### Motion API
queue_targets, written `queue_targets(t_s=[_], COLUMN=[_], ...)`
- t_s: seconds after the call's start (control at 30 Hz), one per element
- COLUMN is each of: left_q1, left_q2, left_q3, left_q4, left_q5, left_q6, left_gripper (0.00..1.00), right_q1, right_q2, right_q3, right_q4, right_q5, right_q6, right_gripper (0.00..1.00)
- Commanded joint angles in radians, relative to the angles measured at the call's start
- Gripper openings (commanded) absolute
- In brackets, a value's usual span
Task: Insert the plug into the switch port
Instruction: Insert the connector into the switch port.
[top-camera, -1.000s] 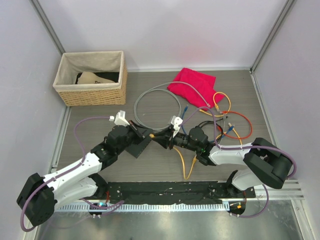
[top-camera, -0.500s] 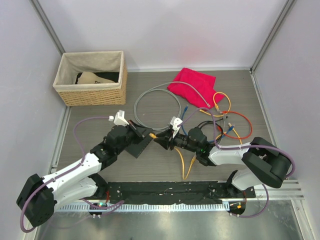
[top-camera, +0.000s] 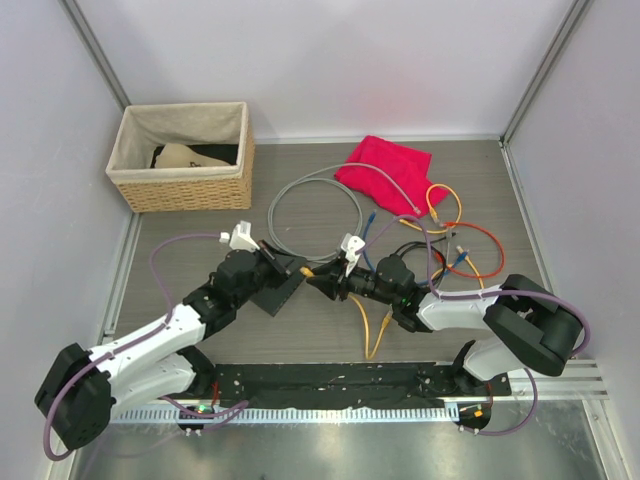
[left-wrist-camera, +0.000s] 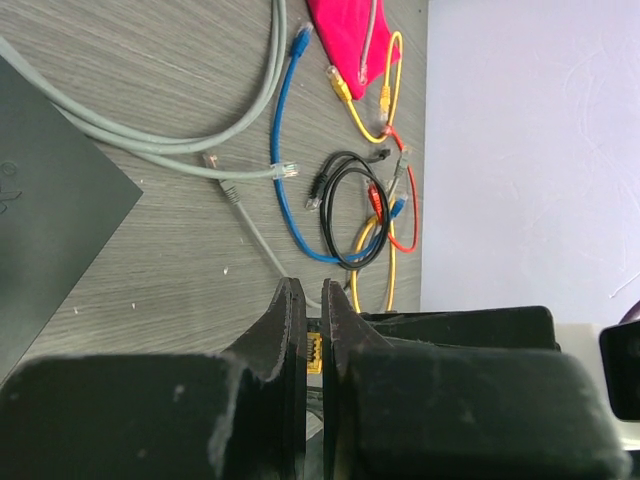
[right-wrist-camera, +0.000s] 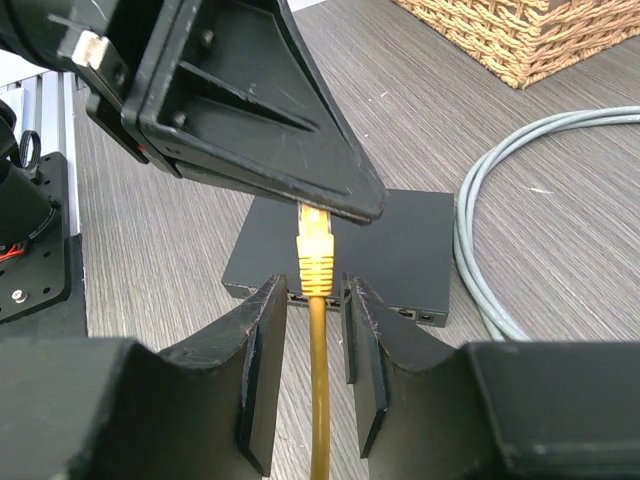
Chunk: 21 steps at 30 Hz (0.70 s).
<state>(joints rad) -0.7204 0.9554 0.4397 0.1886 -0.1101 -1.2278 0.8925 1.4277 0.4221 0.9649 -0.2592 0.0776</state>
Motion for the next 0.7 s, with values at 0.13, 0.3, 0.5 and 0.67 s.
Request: queue_targets(t_s=[0.13,0.3,0.5,0.67], left_q1=[-0.001,0.001,0.068,0.14], left_q2=[0.02,0.045,0.051,0.124], left_q3=[0.007,0.022,0.091,0.184], left_q4=[0.061,0.031,-0.122,-0.216], left_q5=[0.023,0.027,0.012,0.006], left_q6=[-0.01,0.025,0.178,0.356], left_gripper=[0.0,0.02,0.41,0.63], right_q1=[0.002,0.002,0.0,0.002], right_q2=[0.004,-0.003,-0.015,-0.003], right_q3=[0.035,0.04,0.03,0.041], right_q4=[0.069,0.023,-0.12,-0.27], right_q5=[-0.009,-0.029,0.015,0.067], right_q6=[-0.021,-0.03,-0.073,-0.127], right_gripper=[0.28,0.01,0.01,0.01])
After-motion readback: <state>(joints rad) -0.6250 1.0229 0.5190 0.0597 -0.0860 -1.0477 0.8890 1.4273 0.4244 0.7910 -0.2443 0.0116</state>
